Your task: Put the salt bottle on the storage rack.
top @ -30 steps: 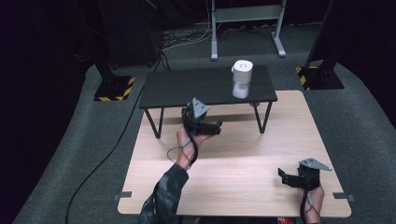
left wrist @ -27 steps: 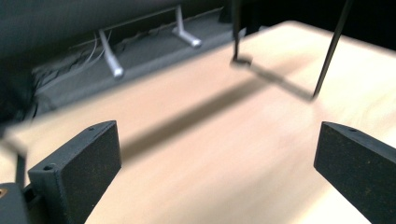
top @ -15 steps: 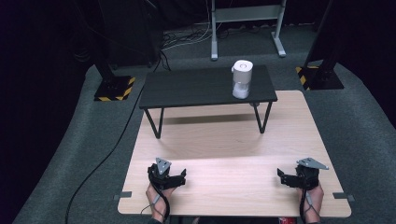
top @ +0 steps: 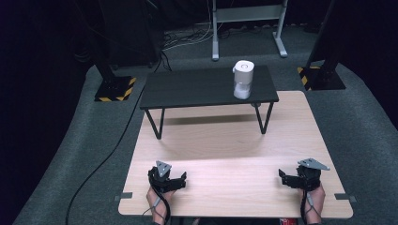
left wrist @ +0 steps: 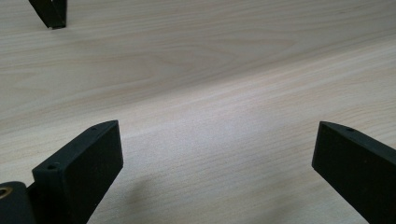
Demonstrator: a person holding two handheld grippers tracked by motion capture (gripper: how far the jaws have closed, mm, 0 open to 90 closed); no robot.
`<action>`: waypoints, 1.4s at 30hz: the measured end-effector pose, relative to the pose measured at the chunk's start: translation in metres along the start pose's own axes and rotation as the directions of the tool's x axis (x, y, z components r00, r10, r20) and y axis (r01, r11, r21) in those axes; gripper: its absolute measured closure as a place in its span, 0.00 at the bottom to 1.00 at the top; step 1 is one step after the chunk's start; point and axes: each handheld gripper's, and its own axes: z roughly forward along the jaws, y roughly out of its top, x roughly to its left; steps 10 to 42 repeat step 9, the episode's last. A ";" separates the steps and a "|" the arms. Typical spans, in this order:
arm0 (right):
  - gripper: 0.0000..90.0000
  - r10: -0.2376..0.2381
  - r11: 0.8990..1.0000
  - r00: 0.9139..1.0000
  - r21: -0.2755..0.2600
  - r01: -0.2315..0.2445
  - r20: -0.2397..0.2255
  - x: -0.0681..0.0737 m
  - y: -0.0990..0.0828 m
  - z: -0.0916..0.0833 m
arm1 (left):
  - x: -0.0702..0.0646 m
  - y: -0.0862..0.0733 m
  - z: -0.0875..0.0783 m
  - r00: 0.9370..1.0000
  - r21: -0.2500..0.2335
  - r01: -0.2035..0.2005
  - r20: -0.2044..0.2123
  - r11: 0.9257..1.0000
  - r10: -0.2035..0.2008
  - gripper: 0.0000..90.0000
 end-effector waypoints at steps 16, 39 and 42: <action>0.00 0.003 1.000 1.000 -0.006 -0.003 -0.004 -0.001 -0.001 -0.001 | -0.014 0.014 0.009 0.995 0.082 -0.091 -0.020 0.992 0.093 0.01; 0.00 0.003 1.000 1.000 -0.006 -0.003 -0.004 -0.001 -0.001 -0.001 | -0.014 0.014 0.009 0.995 0.082 -0.091 -0.020 0.992 0.093 0.01; 0.00 0.003 1.000 1.000 -0.006 -0.003 -0.004 -0.001 -0.001 -0.001 | -0.014 0.014 0.009 0.995 0.082 -0.091 -0.020 0.992 0.093 0.01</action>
